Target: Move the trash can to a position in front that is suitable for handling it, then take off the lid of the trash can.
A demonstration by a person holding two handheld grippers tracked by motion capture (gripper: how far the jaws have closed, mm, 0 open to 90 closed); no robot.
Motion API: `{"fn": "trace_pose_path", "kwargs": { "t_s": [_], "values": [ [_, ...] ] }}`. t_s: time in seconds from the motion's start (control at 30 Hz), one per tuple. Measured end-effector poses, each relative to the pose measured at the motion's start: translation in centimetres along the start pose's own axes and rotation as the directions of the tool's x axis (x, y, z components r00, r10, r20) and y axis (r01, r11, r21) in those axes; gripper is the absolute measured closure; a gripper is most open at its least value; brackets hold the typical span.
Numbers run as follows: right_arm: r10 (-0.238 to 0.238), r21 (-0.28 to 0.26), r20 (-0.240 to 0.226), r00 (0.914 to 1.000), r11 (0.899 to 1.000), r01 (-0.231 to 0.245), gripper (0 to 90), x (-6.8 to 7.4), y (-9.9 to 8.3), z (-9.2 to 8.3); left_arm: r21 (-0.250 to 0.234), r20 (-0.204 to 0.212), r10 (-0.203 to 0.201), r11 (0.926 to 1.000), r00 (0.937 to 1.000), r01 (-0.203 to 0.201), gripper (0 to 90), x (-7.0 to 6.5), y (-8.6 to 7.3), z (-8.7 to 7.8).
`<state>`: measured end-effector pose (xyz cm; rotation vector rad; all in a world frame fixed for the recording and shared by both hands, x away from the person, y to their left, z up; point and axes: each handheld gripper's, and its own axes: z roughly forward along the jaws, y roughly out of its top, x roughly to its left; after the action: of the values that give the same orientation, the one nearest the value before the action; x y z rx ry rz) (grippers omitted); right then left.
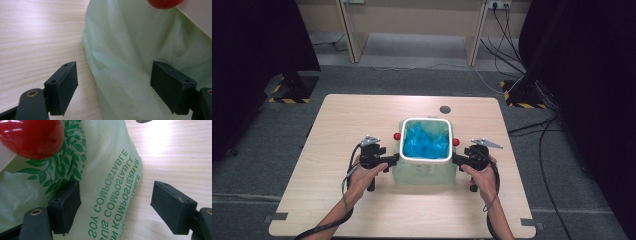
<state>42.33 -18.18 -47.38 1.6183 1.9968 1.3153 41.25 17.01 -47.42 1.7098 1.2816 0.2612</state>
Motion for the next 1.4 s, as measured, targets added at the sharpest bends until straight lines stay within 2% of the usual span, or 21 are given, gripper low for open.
{"fn": "trace_pose_path", "kwargs": {
  "t_s": [0.5, 0.6, 0.73, 0.9, 1.1, 1.4],
  "values": [
    [-0.006, 0.002, -0.027, 0.9996, 1.000, 0.006, 23.1, 0.8, -0.1, 0.7, 0.003, 0.006, -0.010, 0.9999, 0.9999, 0.010, 20.7, 0.8, -0.6, -1.1],
    [-0.008, 0.008, -0.035, 0.9994, 1.000, 0.008, 18.7, 0.6, -0.1, 0.7, -0.005, 0.010, -0.013, 0.9999, 0.9999, 0.013, 17.9, 0.9, -0.7, -1.3],
    [-0.001, 0.005, -0.025, 0.9997, 1.000, 0.001, 18.3, 0.0, -0.1, 0.2, -0.007, 0.003, -0.004, 1.0000, 1.0000, 0.004, 17.7, 1.2, -1.4, -1.8],
    [-0.008, 0.008, -0.008, 0.9999, 1.000, 0.008, 18.2, -0.3, -0.3, 0.0, 0.007, -0.013, 0.037, 0.9993, 0.9992, -0.037, 17.7, 1.2, -2.3, -2.3],
    [0.002, 0.004, 0.002, 1.0000, 1.000, -0.002, 18.0, -0.8, -0.4, -0.4, 0.020, -0.017, 0.105, 0.9943, 0.9943, -0.105, 17.7, 0.9, -2.9, -3.3],
    [0.018, -0.024, 0.007, 0.9998, 1.000, -0.018, 18.0, -1.4, 0.3, -1.2, -0.002, 0.020, 0.129, 0.9917, 0.9915, -0.129, 16.5, 0.3, -2.9, -4.6]
  ]
}}
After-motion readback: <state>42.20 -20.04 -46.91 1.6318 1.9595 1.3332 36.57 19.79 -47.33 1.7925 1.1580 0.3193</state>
